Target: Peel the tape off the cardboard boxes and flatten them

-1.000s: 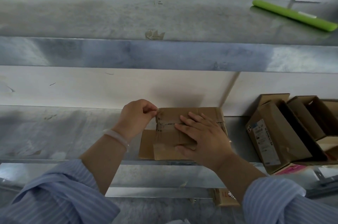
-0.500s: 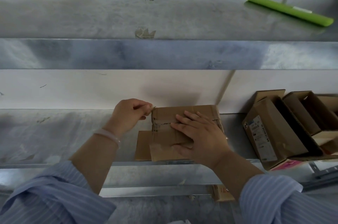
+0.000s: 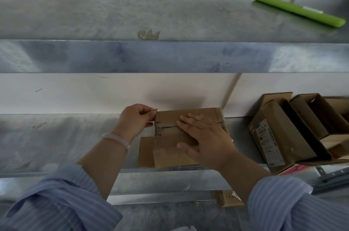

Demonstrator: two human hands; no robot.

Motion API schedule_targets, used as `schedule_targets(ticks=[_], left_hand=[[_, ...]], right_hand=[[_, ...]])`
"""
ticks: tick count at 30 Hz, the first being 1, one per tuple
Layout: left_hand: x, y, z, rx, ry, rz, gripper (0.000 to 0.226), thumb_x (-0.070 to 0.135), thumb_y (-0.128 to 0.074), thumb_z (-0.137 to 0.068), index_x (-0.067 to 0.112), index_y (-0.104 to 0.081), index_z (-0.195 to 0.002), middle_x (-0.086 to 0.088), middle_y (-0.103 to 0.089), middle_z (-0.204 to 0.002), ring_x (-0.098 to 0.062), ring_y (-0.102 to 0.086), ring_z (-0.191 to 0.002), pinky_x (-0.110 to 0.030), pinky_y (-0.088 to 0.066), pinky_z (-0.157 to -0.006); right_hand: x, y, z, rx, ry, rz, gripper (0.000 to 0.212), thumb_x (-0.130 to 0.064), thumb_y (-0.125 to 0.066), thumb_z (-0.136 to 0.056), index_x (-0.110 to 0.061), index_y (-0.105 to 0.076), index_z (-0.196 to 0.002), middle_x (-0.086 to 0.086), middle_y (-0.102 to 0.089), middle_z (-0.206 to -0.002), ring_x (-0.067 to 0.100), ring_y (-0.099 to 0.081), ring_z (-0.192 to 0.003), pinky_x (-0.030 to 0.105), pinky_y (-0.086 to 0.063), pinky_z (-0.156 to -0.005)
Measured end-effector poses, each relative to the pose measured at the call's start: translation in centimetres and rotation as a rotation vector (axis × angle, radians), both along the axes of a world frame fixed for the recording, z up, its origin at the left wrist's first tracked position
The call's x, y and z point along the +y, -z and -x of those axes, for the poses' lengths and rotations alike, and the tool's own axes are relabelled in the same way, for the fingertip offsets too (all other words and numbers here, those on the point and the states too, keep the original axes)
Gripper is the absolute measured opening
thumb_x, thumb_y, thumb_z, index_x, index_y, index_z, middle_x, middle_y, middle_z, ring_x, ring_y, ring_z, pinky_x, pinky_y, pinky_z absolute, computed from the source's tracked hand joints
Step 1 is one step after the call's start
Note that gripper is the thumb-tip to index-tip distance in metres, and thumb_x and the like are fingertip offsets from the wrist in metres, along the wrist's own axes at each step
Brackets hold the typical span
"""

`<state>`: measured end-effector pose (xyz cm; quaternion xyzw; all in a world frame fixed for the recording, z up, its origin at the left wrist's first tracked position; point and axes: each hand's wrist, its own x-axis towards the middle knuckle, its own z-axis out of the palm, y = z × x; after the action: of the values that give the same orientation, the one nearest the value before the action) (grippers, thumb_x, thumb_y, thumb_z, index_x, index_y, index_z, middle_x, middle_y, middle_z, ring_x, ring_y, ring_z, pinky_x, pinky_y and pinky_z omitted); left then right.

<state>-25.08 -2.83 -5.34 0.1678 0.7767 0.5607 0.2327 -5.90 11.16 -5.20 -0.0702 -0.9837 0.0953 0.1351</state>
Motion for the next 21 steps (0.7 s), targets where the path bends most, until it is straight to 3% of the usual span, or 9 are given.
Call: schedule_targets(ticks=[3, 6, 8, 10, 12, 15, 21], left_hand=[[0.3, 0.5, 0.0, 0.044, -0.059, 0.035, 0.005, 0.011, -0.065, -0.09, 0.008, -0.069, -0.09, -0.007, -0.072, -0.086, -0.018, -0.072, -0.076, -0.033, -0.061, -0.069], [0.0, 1.2, 0.1, -0.089, -0.159, 0.004, 0.004, 0.005, -0.059, -0.093, 0.002, -0.062, -0.092, -0.014, -0.07, -0.083, -0.02, -0.07, -0.067, -0.034, -0.061, -0.063], [-0.3, 1.9, -0.1, -0.077, -0.15, 0.0, 0.006, 0.0, -0.061, -0.09, 0.005, -0.061, -0.087, -0.013, -0.068, -0.078, -0.018, -0.067, -0.061, -0.03, -0.059, -0.06], [-0.5, 2.5, -0.4, -0.029, -0.11, -0.006, 0.015, 0.0, -0.064, -0.088, 0.013, -0.066, -0.082, -0.007, -0.069, -0.076, -0.018, -0.067, -0.068, -0.03, -0.058, -0.066], [-0.8, 2.8, -0.6, -0.064, -0.071, -0.031, 0.015, 0.005, -0.062, -0.091, 0.016, -0.072, -0.089, -0.006, -0.073, -0.085, -0.02, -0.07, -0.084, -0.033, -0.058, -0.078], [-1.2, 2.9, -0.4, -0.306, -0.041, -0.129, 0.019, 0.01, -0.057, -0.095, 0.004, -0.07, -0.107, -0.012, -0.073, -0.102, -0.022, -0.069, -0.099, -0.038, -0.056, -0.087], [-1.3, 3.2, 0.6, -0.477, 0.058, -0.172, 0.019, 0.001, -0.063, -0.089, 0.003, -0.064, -0.108, -0.015, -0.071, -0.105, -0.023, -0.068, -0.094, -0.033, -0.057, -0.082]], right_hand=[[0.0, -0.1, 0.0, -0.009, -0.001, -0.006, 0.064, -0.067, -0.034, -0.091, -0.028, -0.053, -0.139, -0.01, -0.048, -0.146, 0.01, -0.038, -0.139, 0.032, -0.017, -0.117], [0.0, 0.1, -0.2, -0.009, -0.008, -0.004, 0.063, -0.067, -0.035, -0.091, -0.029, -0.053, -0.138, -0.011, -0.048, -0.146, 0.009, -0.038, -0.139, 0.032, -0.018, -0.118], [0.0, 0.1, -0.1, -0.003, -0.007, 0.005, 0.063, -0.067, -0.036, -0.091, -0.029, -0.053, -0.138, -0.011, -0.048, -0.146, 0.009, -0.038, -0.139, 0.033, -0.019, -0.118], [0.0, 0.0, 0.0, -0.001, -0.006, 0.001, 0.063, -0.067, -0.037, -0.091, -0.029, -0.054, -0.138, -0.01, -0.049, -0.145, 0.01, -0.039, -0.138, 0.033, -0.02, -0.117], [0.0, 0.0, 0.0, 0.005, -0.007, -0.016, 0.062, -0.066, -0.037, -0.091, -0.029, -0.054, -0.137, -0.01, -0.05, -0.145, 0.01, -0.041, -0.137, 0.034, -0.02, -0.117], [-0.1, 0.0, 0.0, 0.02, -0.004, -0.008, 0.062, -0.066, -0.038, -0.09, -0.028, -0.055, -0.136, -0.01, -0.051, -0.143, 0.011, -0.042, -0.136, 0.036, -0.023, -0.116], [-0.1, 0.1, -0.1, 0.016, -0.003, -0.001, 0.062, -0.067, -0.037, -0.09, -0.028, -0.056, -0.136, -0.01, -0.051, -0.143, 0.01, -0.042, -0.136, 0.036, -0.026, -0.116]])
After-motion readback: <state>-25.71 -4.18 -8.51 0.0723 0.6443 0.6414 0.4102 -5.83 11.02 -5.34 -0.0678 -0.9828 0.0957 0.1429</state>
